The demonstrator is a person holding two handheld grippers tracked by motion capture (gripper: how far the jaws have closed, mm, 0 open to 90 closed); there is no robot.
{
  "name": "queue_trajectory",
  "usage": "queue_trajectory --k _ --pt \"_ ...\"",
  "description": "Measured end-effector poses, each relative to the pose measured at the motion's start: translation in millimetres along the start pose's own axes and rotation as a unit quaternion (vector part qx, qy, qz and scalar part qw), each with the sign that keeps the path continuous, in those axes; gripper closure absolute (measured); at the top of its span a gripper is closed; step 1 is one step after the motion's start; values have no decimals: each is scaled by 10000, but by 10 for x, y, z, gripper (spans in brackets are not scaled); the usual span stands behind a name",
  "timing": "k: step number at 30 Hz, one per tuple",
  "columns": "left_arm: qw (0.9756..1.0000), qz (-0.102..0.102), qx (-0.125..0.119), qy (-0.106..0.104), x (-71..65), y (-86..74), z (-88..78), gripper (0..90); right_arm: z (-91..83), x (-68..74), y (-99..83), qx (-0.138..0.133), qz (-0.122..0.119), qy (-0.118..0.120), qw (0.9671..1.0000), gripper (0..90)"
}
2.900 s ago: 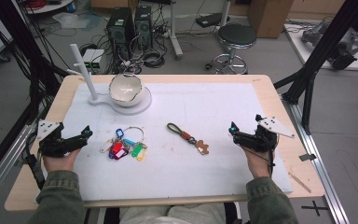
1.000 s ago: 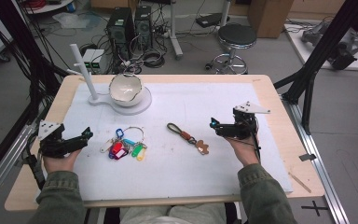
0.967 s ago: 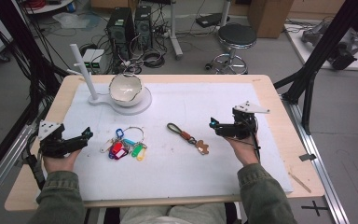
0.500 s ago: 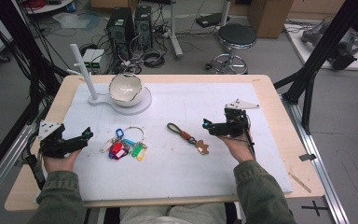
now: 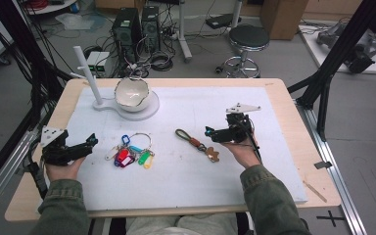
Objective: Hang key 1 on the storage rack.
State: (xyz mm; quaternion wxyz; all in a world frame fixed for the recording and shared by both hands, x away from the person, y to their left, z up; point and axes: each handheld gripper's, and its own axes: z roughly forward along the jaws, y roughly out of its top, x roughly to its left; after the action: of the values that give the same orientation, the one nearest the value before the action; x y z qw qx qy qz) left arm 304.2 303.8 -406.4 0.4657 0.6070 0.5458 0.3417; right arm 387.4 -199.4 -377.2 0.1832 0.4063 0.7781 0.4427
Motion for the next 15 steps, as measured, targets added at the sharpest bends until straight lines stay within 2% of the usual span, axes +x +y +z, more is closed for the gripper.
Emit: queue_trajectory --k 2,11,15 --pt "10000 -3 -4 -3 -1 -1 1 16 52 18 -9 135 -41 53 9999 5" --pt "10000 -3 -8 -14 -3 -1 5 16 163 76 -8 365 -98 187 9991 5" --pt "10000 28 12 -26 -5 -2 8 17 238 135 -1 507 -232 298 9980 6"
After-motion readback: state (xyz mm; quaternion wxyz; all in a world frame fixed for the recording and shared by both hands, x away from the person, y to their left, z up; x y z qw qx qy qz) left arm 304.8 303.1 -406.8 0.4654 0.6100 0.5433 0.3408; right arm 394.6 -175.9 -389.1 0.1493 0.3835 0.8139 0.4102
